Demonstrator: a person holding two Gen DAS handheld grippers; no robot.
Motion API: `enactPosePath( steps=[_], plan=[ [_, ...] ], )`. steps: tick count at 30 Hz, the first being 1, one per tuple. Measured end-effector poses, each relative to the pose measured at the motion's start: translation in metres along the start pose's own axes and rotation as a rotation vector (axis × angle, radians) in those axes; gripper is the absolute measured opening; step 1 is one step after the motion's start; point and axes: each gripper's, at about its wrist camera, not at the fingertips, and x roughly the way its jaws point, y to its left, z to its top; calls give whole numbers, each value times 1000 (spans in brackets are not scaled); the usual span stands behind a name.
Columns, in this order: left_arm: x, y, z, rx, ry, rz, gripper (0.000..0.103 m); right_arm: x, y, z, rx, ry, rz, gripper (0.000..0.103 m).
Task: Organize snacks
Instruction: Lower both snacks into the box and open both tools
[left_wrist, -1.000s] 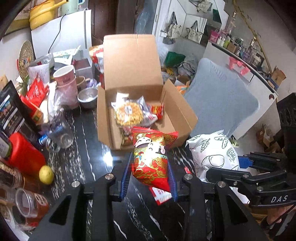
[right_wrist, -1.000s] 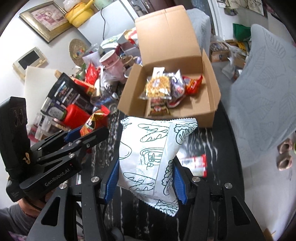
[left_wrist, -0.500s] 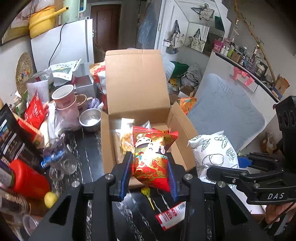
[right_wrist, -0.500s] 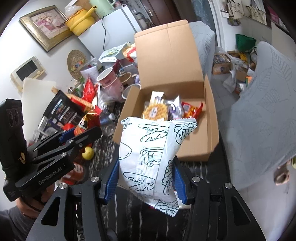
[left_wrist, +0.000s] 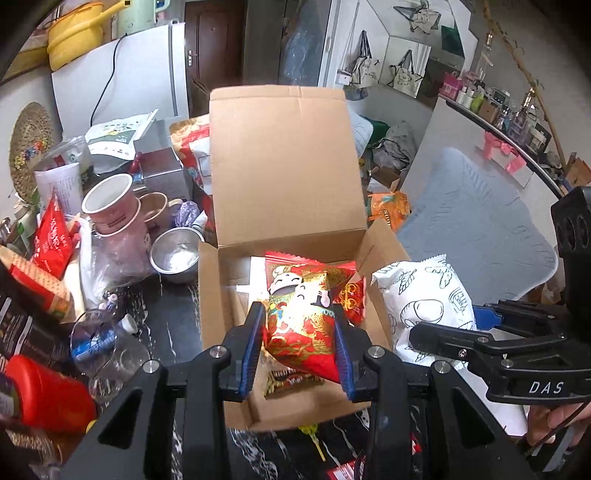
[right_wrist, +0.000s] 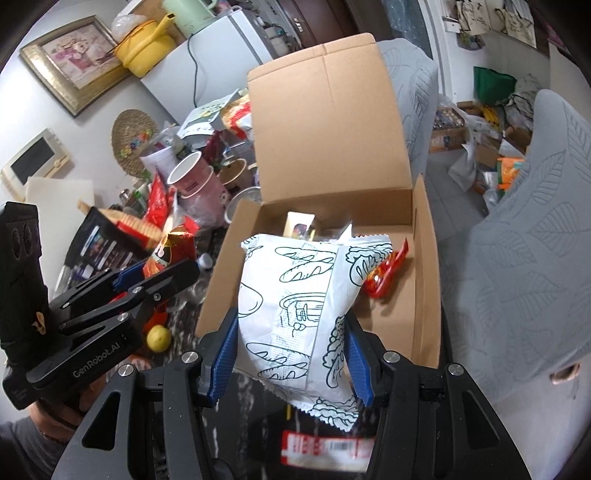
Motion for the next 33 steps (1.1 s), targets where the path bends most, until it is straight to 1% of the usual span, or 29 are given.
enactPosePath(
  steps=[9,13,19,24,28,30,33],
  plan=[
    [51,5,13,8,51,23,35,36,-18,28,-15,20,-45,52],
    [74,7,17,7,88,33,35,52,-25,40,-15,28,-57,53],
    [101,13,23,10,114,61,35,74,-32,52,-28,43,-83,52],
    [118,18,27,11,138,73,35,85,-35,62,-40,20,-84,52],
    [130,21,26,1,167,92,35,97,-35,67,-51,37,-109,52],
    [138,22,25,3,202,106,36,99,-36,65,-48,43,-109,52],
    [143,23,22,-4,240,95,36,100,-35,62,-51,53,-119,52]
  ],
)
